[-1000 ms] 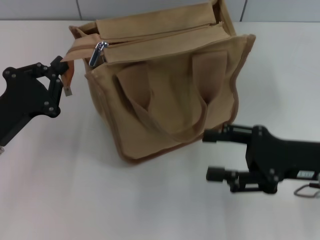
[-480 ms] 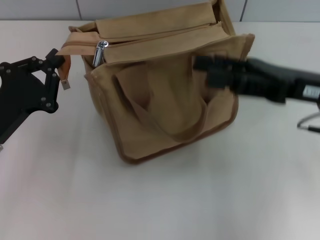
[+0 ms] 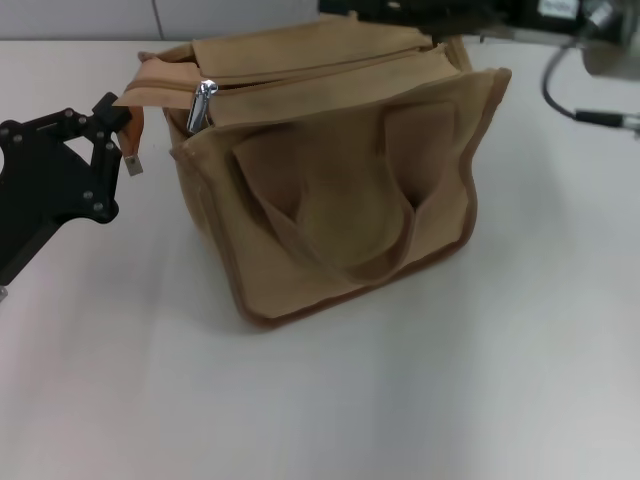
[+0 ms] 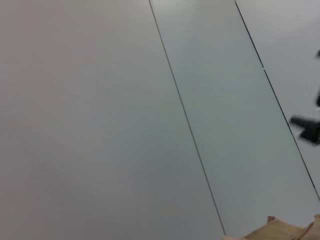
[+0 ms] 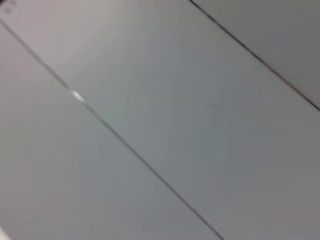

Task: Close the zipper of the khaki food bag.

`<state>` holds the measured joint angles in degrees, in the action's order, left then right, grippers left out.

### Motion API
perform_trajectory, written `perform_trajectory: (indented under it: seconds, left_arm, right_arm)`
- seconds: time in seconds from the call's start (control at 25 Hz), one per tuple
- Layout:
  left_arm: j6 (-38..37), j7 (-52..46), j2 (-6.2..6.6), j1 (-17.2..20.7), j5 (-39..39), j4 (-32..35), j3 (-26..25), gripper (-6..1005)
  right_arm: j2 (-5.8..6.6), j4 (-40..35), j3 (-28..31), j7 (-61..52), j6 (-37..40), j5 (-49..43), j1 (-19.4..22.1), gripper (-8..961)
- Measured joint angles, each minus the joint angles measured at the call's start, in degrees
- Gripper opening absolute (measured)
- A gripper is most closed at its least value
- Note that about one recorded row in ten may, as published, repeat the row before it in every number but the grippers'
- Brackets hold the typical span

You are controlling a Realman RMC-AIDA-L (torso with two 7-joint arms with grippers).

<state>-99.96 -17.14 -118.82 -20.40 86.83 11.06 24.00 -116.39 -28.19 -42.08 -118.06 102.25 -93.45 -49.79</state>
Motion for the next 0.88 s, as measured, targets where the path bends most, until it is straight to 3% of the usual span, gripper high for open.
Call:
perform_trajectory:
  seconds: [0.28,0.64,0.88]
  left_arm:
    - [-0.4,0.3,-0.01,0.0,-1.0,-0.7,0.0,-1]
    - [-1.0,0.5,-0.01,0.0,-1.0,-0.9,0.1,-2]
    - [-1.5,0.6,-0.02,-0.2,-1.1,-1.3,0.0,-2]
  right_arm:
    - [0.33,-0.3,-5.6,-6.6,-9.3,-4.8,-5.0,759]
    - [-0.15,-0.4,-12.8,-13.9,-13.3,-6.8,-8.1,758]
    - [-0.28,-0.4,-14.1,-16.4,-14.9,-8.9,-9.7,759]
